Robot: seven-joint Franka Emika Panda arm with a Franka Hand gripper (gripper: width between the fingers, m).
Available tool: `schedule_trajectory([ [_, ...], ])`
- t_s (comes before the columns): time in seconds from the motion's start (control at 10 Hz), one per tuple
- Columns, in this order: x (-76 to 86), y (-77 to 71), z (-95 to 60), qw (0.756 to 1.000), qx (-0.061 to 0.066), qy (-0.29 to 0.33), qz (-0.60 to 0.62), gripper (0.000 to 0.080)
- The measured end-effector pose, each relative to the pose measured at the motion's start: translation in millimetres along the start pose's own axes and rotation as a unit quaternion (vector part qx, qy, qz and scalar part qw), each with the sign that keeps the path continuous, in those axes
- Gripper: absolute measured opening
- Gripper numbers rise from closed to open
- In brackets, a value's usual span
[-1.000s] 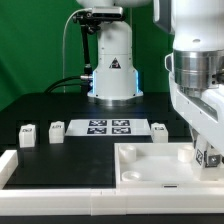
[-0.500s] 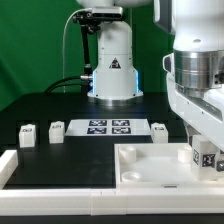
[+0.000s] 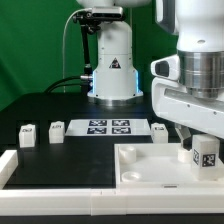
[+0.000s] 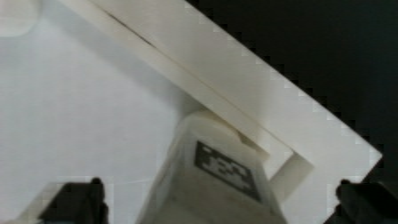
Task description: Assemble one leg
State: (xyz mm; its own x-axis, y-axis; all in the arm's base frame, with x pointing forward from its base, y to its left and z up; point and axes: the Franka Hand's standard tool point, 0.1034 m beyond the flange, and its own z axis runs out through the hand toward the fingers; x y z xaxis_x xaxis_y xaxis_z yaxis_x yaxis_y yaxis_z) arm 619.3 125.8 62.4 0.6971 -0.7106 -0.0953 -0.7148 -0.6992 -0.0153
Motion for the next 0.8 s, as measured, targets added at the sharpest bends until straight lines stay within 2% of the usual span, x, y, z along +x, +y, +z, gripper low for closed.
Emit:
schedule_trajectory([
  [0.3, 1.1, 0.4, -0.6, 0.982, -0.001, 0.002, -0.191, 0.0649],
  [0.5, 5.5, 3.7, 0.2, 0.947, -0.003, 0.004, -0.321, 0.0649],
  [0.7, 6.3, 3.0, -0.8, 0.93, -0.003, 0.007, -0.367, 0.0649],
  [0.8, 5.9, 2.7, -0.7, 0.934, -0.003, 0.007, -0.356, 0.0649],
])
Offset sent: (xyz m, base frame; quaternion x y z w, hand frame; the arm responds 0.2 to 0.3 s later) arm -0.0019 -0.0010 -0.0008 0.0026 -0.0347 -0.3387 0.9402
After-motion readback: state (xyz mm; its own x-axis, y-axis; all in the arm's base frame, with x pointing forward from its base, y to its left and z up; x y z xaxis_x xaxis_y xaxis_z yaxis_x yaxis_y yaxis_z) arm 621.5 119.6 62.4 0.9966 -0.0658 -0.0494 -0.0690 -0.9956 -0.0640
